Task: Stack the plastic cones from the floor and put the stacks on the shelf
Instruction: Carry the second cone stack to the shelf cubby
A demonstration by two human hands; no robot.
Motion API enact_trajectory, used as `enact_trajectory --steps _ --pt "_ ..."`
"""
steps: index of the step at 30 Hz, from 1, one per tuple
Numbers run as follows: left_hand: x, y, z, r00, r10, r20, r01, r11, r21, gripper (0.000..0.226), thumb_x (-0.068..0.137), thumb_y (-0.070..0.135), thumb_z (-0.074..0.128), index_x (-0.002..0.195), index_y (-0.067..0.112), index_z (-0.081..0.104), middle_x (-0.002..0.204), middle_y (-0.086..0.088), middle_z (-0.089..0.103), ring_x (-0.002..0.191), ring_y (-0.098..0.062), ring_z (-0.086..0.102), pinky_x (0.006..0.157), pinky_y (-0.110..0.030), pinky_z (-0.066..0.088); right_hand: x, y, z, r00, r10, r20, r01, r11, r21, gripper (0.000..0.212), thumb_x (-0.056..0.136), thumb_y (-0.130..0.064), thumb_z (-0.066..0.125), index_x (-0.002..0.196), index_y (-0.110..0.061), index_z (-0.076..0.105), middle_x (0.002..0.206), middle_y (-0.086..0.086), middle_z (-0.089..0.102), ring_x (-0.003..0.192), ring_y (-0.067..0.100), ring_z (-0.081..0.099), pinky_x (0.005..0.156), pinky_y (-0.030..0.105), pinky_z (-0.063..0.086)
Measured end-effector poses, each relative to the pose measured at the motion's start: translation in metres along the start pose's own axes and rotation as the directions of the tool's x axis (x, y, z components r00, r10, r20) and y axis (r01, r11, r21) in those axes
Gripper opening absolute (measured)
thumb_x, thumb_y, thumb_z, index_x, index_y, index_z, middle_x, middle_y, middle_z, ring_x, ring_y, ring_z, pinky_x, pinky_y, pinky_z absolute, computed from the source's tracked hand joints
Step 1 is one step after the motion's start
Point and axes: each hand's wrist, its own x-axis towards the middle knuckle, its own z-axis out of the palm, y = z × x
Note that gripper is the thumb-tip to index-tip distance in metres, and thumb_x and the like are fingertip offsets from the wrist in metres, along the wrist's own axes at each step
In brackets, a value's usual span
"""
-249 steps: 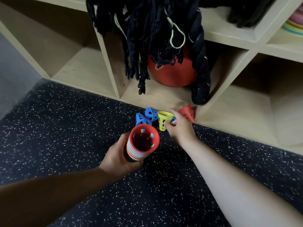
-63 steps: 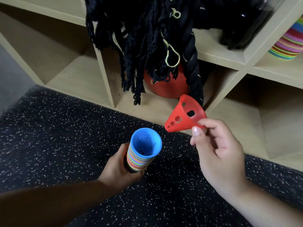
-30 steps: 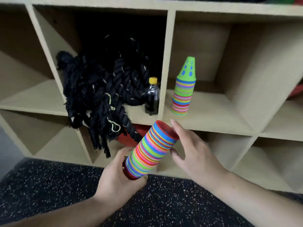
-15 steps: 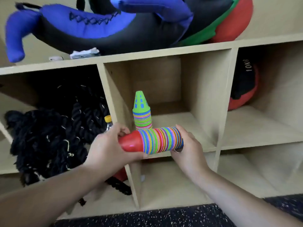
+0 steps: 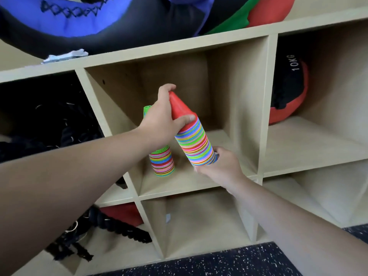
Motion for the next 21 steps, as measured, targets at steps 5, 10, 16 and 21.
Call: enact_trajectory --steps 5,10,16,21 --pt "0.032 -0.009 0.011 0.999 -0.032 0.044 0.027 0.993 0.115 0.069 0.082 0.04 0.078 0.137 0.029 0.037 0.119 0.0 0.05 0.101 -0.02 0.054 0.069 -0.022 0.046 0.025 0.009 0.001 0.994 0.056 0.097 -0.049 0.996 -0.074 0.046 0.053 -0.03 0.092 0.092 -0.022 0.067 0.08 -0.002 0.076 0.073 0.015 0.074 0.07 0.03 0.06" --pt "0.056 -0.014 0.031 0.993 -0.013 0.113 -0.006 0.985 0.172 0.075 0.083 0.039 0.078 0.143 0.031 0.034 0.116 0.004 0.047 0.1 -0.019 0.052 0.075 -0.027 0.046 0.036 0.02 0.006 0.983 0.036 0.177 -0.008 0.988 -0.154 0.04 0.06 -0.043 0.089 0.089 -0.027 0.065 0.084 -0.006 0.075 0.059 0.012 0.069 0.06 0.024 0.056" --pt "0.077 -0.016 0.048 0.977 0.026 0.21 -0.067 0.979 0.192 0.071 0.082 0.035 0.08 0.139 0.03 0.038 0.118 0.001 0.05 0.103 -0.022 0.058 0.08 -0.03 0.054 0.057 0.028 0.017 0.977 0.005 0.214 0.062 0.95 -0.305 0.054 0.055 -0.07 0.073 0.097 -0.037 0.073 0.094 -0.012 0.075 0.089 0.01 0.069 0.08 0.028 0.057" --pt "0.083 -0.024 0.06 0.972 0.033 0.232 -0.078 0.979 0.188 0.065 0.08 0.033 0.081 0.133 0.031 0.043 0.119 0.0 0.053 0.102 -0.021 0.059 0.076 -0.027 0.053 0.068 0.033 0.023 0.981 0.047 0.188 0.036 0.908 -0.416 0.05 0.053 -0.07 0.071 0.086 -0.034 0.074 0.08 -0.01 0.072 0.076 0.012 0.068 0.069 0.026 0.057"
